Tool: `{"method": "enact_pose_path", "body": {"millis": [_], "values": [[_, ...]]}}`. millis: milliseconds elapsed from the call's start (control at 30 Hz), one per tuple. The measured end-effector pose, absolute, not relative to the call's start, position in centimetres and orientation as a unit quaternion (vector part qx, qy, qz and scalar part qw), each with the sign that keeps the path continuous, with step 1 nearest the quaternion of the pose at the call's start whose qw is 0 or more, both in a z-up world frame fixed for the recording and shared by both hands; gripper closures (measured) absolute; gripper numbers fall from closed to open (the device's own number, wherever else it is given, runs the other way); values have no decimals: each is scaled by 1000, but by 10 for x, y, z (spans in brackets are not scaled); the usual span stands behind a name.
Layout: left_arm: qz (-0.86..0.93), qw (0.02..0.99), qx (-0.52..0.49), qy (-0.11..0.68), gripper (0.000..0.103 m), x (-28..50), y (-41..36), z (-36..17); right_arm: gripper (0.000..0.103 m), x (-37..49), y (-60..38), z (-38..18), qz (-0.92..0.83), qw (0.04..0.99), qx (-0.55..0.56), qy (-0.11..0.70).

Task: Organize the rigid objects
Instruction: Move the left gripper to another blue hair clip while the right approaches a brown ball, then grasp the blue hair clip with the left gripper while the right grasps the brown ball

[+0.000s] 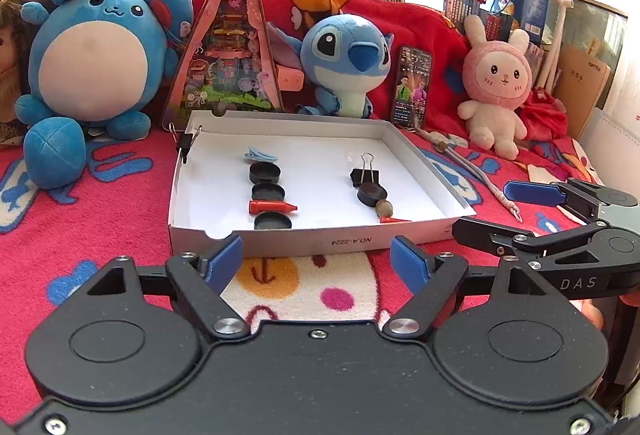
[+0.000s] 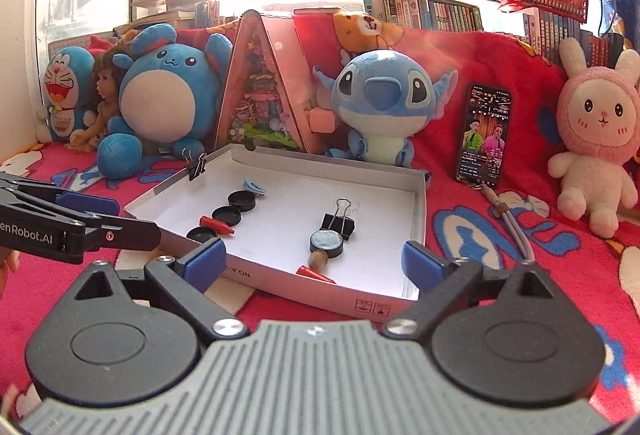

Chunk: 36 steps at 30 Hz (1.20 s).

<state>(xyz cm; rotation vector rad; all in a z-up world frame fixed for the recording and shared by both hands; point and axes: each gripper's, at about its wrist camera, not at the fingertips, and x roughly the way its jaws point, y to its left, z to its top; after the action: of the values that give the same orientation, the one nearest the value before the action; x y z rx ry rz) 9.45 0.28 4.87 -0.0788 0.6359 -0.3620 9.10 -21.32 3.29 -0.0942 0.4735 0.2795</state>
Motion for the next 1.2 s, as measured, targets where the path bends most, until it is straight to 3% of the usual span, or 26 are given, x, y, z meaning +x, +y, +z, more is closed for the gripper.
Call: {"method": "enact_pose_path", "body": {"millis": [833, 1067, 1200], "values": [[-260, 910, 44, 319, 24, 23, -35, 10, 3, 57, -227, -1, 116, 955, -64, 266], [-277, 906, 63, 315, 34, 16, -47, 3, 3, 56, -231, -4, 112, 954, -63, 270], [-281, 903, 68, 319, 47, 16, -53, -2, 3, 56, -232, -6, 115, 953, -62, 275]]}}
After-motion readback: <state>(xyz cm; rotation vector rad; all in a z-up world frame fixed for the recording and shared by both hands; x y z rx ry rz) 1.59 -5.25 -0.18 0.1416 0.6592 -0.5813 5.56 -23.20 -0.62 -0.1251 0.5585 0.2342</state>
